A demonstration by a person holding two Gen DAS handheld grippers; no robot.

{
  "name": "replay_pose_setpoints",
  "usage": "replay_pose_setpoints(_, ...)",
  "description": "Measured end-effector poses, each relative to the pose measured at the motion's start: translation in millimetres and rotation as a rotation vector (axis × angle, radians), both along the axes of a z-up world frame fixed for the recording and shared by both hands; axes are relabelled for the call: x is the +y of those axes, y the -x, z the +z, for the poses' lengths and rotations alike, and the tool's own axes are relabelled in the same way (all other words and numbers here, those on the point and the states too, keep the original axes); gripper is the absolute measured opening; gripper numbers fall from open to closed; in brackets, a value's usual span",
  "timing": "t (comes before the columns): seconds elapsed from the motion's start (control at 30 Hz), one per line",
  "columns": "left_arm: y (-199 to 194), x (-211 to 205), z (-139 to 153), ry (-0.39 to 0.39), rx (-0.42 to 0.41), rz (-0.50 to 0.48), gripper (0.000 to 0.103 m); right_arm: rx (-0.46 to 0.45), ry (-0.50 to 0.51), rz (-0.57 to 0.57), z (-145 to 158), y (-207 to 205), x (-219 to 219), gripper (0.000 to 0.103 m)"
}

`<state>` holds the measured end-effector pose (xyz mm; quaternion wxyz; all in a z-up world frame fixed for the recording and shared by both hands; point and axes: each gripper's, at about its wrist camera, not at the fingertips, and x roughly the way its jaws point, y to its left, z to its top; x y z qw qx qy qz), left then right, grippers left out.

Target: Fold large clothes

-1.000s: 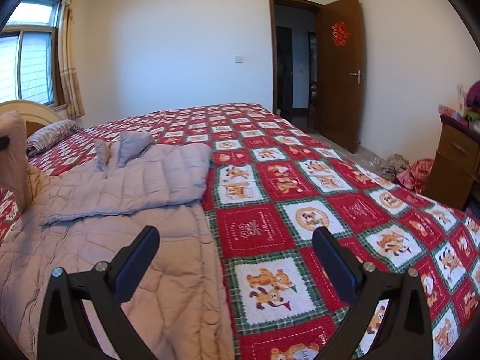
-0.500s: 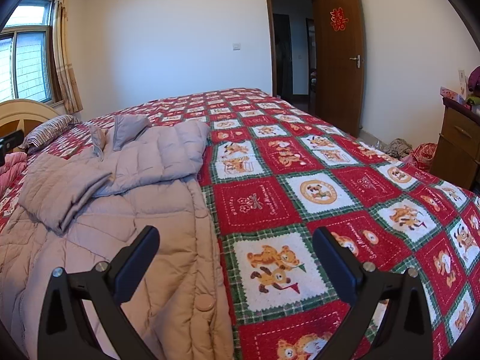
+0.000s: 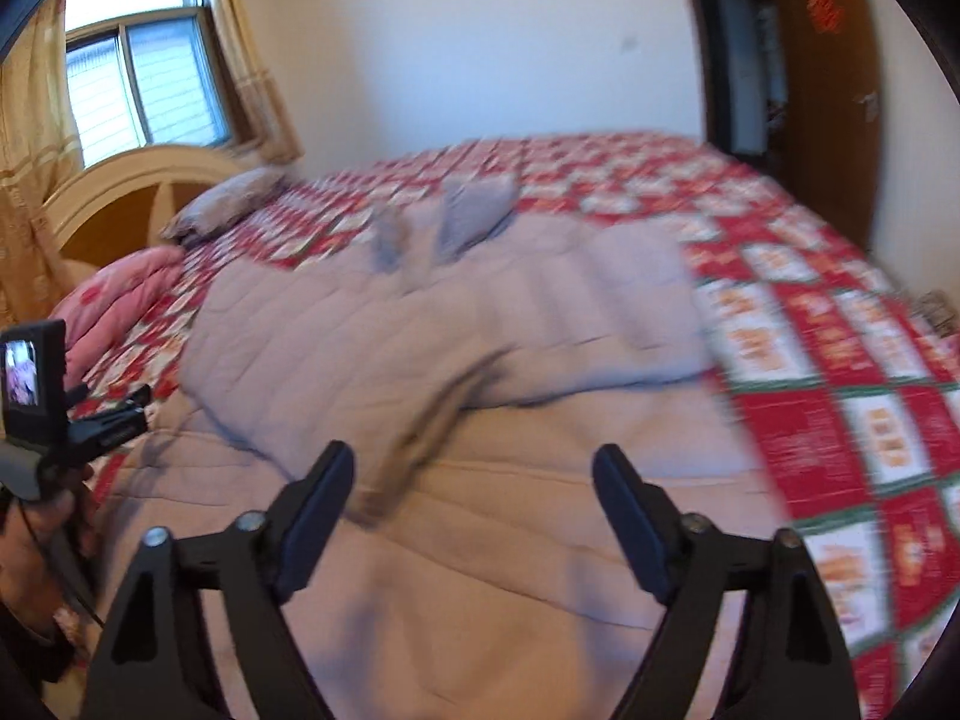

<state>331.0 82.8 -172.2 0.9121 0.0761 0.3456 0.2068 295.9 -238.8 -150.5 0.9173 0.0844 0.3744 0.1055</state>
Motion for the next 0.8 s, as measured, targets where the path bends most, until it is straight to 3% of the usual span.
replay_pose_setpoints(0.07,2,9,-7,0.035,0.014,0.011,0.097,0.08,-0.02,0.038,-16,-17,17,0.067)
replay_pose_setpoints(0.13,-1,11,-11,0.048,0.019,0.011,0.097,0.129,-0.008,0.038,-28,-25,26,0.034)
replay_pose_setpoints(0.23,-1,11,-11,0.049,0.016,-0.009,0.097,0.119,0.001,0.003,-29,-21,21,0.013)
replay_pose_setpoints(0.3,-3,11,-11,0.055,0.02,-0.017,0.097,0.106,0.033,-0.017,-25,-14,15,0.011)
replay_pose_setpoints(0.5,-6,14,7,0.109,0.022,-0.018,0.097,0.102,0.125,-0.073,-19,-10,-1,0.012)
replay_pose_setpoints(0.57,-12,11,24,0.131,0.005,-0.04,0.097,0.074,0.167,-0.128,-11,-9,-4,0.04)
replay_pose_setpoints(0.6,-14,10,31,0.141,-0.003,-0.047,0.097,0.031,0.157,-0.171,-1,-4,-9,0.06)
replay_pose_setpoints(0.63,-20,6,44,0.159,-0.02,-0.062,0.097,0.0,0.152,-0.206,8,-1,-13,0.065)
replay_pose_setpoints(0.7,-32,-2,62,0.18,-0.054,-0.082,0.097,-0.042,0.149,-0.241,25,-1,-12,0.065)
replay_pose_setpoints(0.8,-60,-18,80,0.228,-0.092,-0.119,0.097,-0.069,0.096,-0.194,39,-17,6,0.06)
